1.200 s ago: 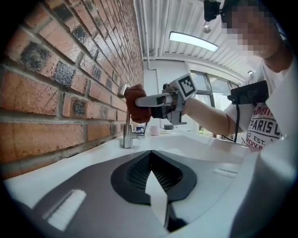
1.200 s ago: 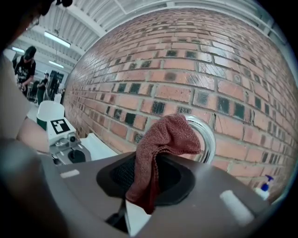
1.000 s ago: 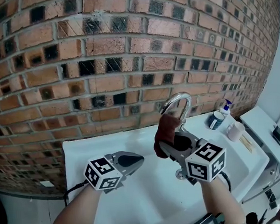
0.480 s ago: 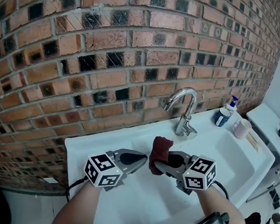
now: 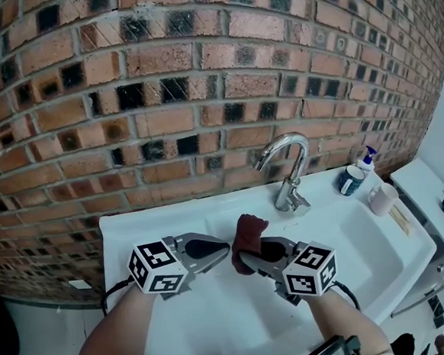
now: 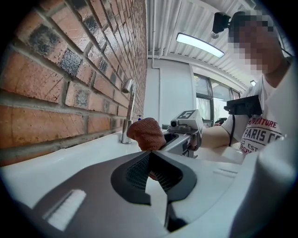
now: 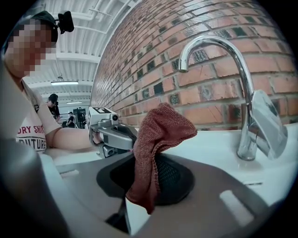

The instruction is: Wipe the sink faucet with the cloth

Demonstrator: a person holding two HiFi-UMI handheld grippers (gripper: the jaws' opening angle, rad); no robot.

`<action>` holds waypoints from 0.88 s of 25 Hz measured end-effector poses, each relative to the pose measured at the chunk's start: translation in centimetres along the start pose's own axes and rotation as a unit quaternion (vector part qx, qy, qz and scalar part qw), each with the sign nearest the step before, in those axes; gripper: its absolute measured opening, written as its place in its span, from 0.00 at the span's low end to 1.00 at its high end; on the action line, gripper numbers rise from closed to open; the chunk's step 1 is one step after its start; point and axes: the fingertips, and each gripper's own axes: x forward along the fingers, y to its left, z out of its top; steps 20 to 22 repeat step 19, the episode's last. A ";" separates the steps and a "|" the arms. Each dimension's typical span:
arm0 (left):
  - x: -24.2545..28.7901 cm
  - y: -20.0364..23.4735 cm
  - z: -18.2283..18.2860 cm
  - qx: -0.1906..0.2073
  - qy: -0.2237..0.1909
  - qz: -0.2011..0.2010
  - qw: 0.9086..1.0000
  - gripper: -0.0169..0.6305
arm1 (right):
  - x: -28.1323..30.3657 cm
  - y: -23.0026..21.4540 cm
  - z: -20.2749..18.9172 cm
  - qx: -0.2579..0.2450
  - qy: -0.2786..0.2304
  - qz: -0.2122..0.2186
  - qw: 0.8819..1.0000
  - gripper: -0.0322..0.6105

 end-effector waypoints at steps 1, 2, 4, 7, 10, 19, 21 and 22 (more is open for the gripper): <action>0.0 -0.1 0.0 0.000 0.001 -0.002 1.000 0.04 | 0.0 0.0 0.0 0.000 -0.001 0.000 1.000 0.18; 0.1 -0.2 -0.1 0.000 0.004 -0.005 1.000 0.04 | -0.1 0.0 0.1 0.000 -0.001 0.000 1.000 0.18; 0.1 -0.5 -0.3 -0.001 0.011 -0.012 1.000 0.04 | -0.2 0.1 0.2 -0.002 -0.002 0.000 1.000 0.18; 0.2 -0.5 -0.4 -0.003 0.017 -0.014 1.000 0.04 | -0.2 0.2 0.4 -0.008 -0.001 0.000 1.000 0.18; 0.2 -0.4 -0.5 -0.003 0.018 -0.012 1.000 0.04 | -0.2 0.3 0.3 -0.010 0.000 0.002 1.000 0.18; 0.1 -0.3 -0.4 -0.002 0.017 -0.011 1.000 0.04 | -0.3 -0.2 0.5 -0.019 0.002 -0.008 1.000 0.18; 0.1 -0.3 -0.4 -0.002 0.017 -0.011 1.000 0.04 | -0.3 -0.2 0.5 -0.019 0.002 -0.008 1.000 0.18; 0.1 -0.3 -0.4 -0.002 0.017 -0.011 1.000 0.04 | -0.3 -0.2 0.5 -0.019 0.002 -0.008 1.000 0.18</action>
